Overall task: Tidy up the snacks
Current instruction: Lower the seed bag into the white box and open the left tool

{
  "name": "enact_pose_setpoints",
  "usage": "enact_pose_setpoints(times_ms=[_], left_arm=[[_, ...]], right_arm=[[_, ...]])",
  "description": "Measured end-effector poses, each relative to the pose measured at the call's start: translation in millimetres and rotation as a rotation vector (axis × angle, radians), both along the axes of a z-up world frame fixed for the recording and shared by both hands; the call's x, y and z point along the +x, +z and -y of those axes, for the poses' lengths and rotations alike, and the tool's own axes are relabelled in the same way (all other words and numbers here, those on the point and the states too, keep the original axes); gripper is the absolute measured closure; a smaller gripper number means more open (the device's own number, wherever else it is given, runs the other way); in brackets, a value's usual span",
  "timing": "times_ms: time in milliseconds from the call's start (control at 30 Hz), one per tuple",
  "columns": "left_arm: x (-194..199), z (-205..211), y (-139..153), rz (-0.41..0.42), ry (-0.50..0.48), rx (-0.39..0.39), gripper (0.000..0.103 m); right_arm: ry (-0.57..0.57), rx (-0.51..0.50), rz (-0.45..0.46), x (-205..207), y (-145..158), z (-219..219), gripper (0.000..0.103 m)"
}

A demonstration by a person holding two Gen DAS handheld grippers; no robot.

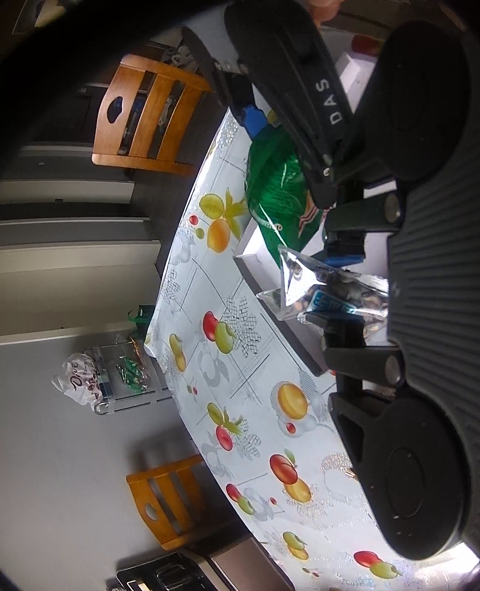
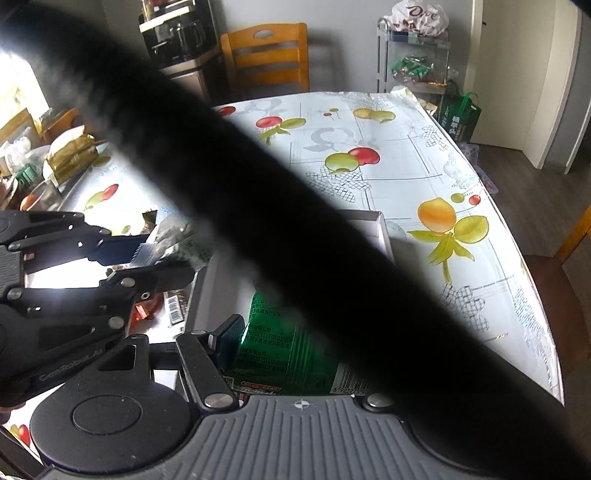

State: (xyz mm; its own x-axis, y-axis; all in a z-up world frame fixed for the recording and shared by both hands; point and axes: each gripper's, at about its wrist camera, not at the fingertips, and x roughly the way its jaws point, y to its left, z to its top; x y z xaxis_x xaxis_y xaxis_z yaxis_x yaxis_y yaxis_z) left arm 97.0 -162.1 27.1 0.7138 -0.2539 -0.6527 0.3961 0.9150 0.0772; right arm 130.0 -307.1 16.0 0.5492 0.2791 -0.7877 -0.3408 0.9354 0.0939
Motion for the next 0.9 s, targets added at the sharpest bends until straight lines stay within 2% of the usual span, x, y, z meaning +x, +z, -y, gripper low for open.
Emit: enact_pose_setpoints(times_ms=[433,900], left_arm=[[36.5,14.5,-21.3,-0.02,0.029,0.027,0.083],[62.4,15.2,-45.2,-0.042,0.044,0.062,0.083]], right_arm=[[0.065,-0.024,-0.013,43.2,-12.3,8.4,0.037],[0.15,-0.088,0.03,65.6,-19.1,-4.9,0.037]])
